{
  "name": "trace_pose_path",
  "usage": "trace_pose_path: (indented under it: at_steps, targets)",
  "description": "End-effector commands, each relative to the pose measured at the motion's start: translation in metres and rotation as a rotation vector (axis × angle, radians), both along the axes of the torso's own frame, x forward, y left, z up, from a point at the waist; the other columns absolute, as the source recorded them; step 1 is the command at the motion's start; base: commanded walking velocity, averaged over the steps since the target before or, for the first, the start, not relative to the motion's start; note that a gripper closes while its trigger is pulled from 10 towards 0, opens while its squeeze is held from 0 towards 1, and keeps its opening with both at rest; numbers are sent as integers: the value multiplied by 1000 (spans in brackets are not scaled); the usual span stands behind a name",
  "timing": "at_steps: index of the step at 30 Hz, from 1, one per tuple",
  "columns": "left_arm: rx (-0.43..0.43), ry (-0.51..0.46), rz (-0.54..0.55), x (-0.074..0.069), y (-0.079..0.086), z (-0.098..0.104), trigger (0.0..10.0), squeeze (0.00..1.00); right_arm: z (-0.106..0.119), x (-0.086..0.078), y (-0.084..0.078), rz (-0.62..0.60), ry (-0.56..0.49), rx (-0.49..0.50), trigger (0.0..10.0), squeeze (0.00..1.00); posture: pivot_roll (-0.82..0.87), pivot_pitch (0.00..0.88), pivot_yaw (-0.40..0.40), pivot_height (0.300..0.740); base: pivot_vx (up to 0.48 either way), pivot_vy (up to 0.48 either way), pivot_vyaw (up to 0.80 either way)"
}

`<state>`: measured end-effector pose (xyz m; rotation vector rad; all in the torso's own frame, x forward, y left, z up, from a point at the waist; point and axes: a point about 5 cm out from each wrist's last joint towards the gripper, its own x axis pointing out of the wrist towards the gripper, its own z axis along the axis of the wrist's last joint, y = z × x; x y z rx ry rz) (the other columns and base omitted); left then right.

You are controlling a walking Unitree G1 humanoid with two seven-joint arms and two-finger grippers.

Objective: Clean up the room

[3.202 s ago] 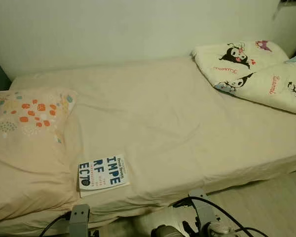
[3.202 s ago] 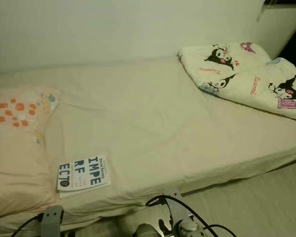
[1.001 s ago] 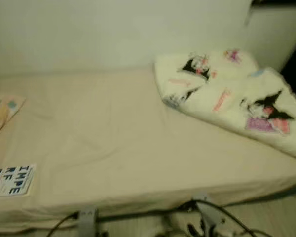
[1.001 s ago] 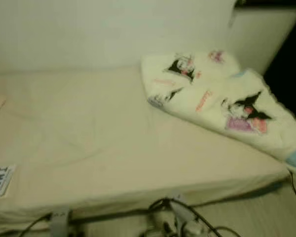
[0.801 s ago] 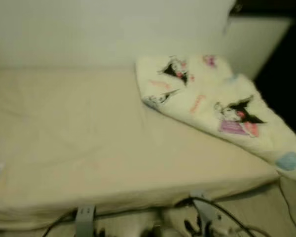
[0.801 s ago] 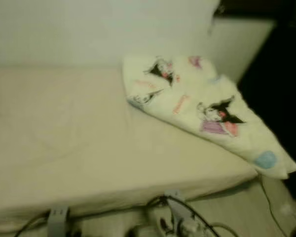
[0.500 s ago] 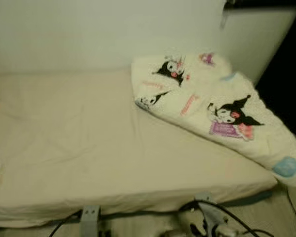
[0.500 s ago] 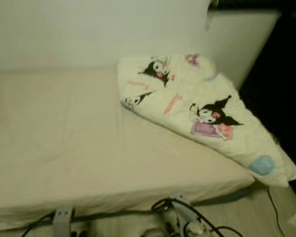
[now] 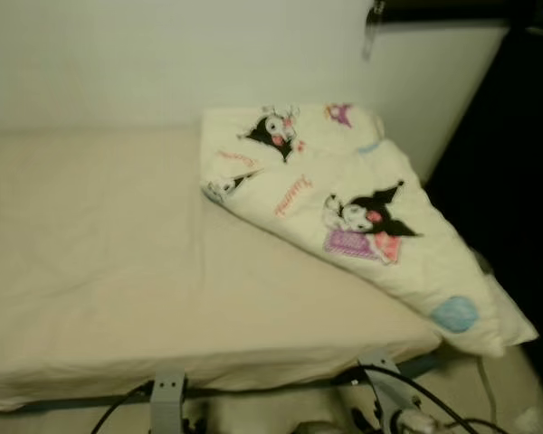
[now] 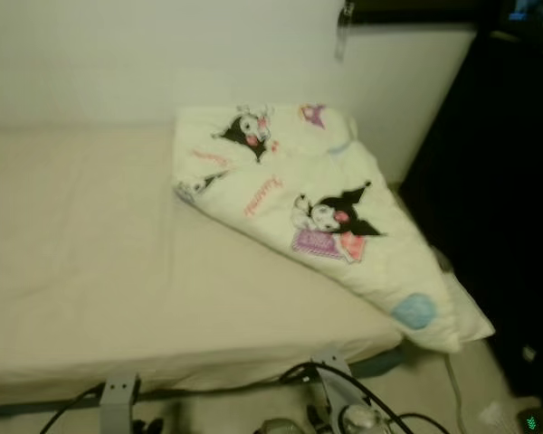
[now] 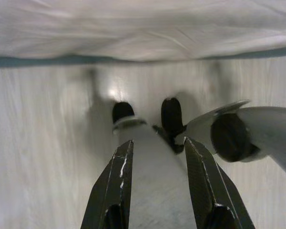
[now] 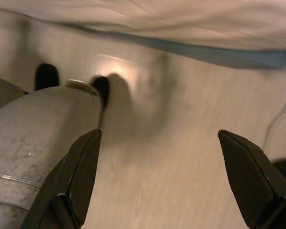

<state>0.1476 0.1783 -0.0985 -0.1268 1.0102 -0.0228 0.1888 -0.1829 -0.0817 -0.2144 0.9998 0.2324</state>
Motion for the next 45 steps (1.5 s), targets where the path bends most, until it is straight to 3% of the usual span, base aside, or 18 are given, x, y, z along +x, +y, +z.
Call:
trace_pose_path:
  at_steps: [1, 7, 22, 31, 38, 45]
  targets:
    - [1, 13, 1, -3, 1, -1, 10000, 0, -4, -9, -1, -6, 33, 0, 10000, 0, -152, 0, 32, 740, 0, -480, 0]
    - [-6, 13, 21, -4, 0, -2, 10000, 0, -4, -9, -1, -8, 32, 0, 10000, 0, -152, 0, 30, 740, 0, -453, 0]
    - [-22, 7, 50, -5, -1, -2, 10000, 0, -4, -8, -1, -15, 29, 11, 10000, 0, -153, 0, 31, 740, 0, 0, 0]
    - [-20, 9, 46, -5, -2, -2, 10000, 0, -4, -9, -2, -19, 29, 12, 10000, 0, -156, 0, 31, 740, 0, -479, 0]
    - [-1, 3, 71, -4, 1, -2, 10000, 0, -4, -9, -1, -12, 22, 33, 10000, 0, -154, 0, 30, 740, 0, 0, 0]
    - [-8, 4, 77, -5, 1, -2, 10000, 0, 0, -2, 4, 33, -8, 47, 10000, 0, -159, 0, 32, 740, 0, 0, 795]
